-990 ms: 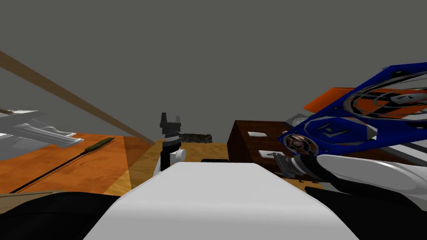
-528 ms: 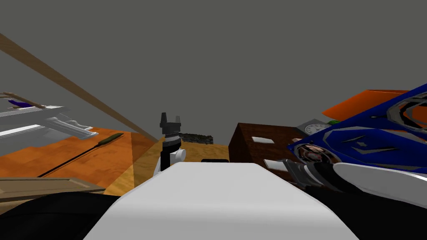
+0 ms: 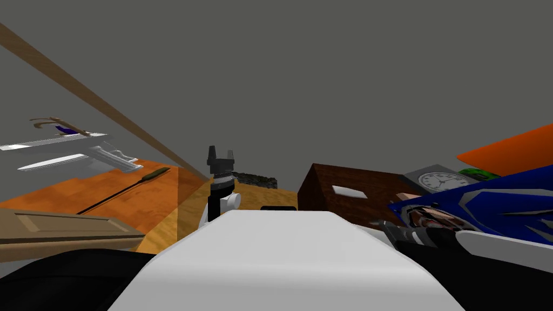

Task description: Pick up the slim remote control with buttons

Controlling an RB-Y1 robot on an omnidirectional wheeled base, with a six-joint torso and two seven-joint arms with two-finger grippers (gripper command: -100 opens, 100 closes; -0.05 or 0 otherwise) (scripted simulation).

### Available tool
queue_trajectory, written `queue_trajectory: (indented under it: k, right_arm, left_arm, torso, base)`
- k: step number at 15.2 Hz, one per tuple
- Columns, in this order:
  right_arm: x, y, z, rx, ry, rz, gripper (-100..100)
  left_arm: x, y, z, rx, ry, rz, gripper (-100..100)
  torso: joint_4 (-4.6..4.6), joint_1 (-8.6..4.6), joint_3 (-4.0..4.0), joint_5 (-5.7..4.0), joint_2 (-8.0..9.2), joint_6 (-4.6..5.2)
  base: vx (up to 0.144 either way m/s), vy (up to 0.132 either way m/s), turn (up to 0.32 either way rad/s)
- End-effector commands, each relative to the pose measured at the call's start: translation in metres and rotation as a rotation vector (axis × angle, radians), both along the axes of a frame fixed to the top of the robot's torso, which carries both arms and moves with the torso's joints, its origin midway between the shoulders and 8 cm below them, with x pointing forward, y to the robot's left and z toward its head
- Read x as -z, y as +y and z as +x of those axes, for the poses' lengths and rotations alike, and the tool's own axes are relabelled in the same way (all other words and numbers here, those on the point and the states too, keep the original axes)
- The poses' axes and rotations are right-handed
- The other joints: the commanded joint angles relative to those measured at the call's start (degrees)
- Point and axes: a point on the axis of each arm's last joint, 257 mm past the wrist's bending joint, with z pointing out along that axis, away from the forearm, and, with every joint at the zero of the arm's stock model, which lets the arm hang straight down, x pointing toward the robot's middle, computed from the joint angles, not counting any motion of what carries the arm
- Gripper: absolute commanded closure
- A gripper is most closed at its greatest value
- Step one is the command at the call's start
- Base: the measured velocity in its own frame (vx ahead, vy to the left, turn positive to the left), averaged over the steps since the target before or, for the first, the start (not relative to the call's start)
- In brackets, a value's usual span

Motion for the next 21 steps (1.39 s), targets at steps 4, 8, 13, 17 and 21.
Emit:
queue_trajectory:
  k: [4, 8, 13, 17, 21]
  right_arm:
    - [0.009, -0.007, -0.01, 0.006, 0.028, -0.001, -100]
    - [0.02, -0.014, 0.001, 0.005, 0.022, -0.002, -100]
    - [0.02, -0.014, 0.001, 0.005, 0.022, -0.002, 100]
    - [0.011, -0.009, -0.008, 0.005, 0.027, -0.001, 100]
    - [0.007, -0.006, -0.012, 0.006, 0.029, -0.001, 100]
  left_arm:
    - [0.0, 0.0, 0.0, 0.0, 0.0, 0.0, 0]
    - [0.0, 0.0, 0.0, 0.0, 0.0, 0.0, 0]
    - [0.0, 0.0, 0.0, 0.0, 0.0, 0.0, 0]
    - [0.0, 0.0, 0.0, 0.0, 0.0, 0.0, 0]
    - [0.0, 0.0, 0.0, 0.0, 0.0, 0.0, 0]
  torso:
    - [0.03, 0.0, 0.06, -0.01, 0.11, 0.01]
    - [0.14, 0.37, 0.33, 0.07, 0.58, 0.02]
    - [0.13, 0.27, 0.29, 0.07, 0.47, 0.04]
    - [0.11, 0.23, 0.24, 0.11, 0.37, 0.04]
    - [0.06, 0.13, 0.09, 0.1, 0.14, 0.02]
  base:
    - [0.041, -0.039, 0.065]
    - [-0.06, 0.042, -0.007]
    - [-0.019, 0.012, -0.002]
    - [0.021, -0.014, 0.004]
    - [0.063, -0.037, 0.006]
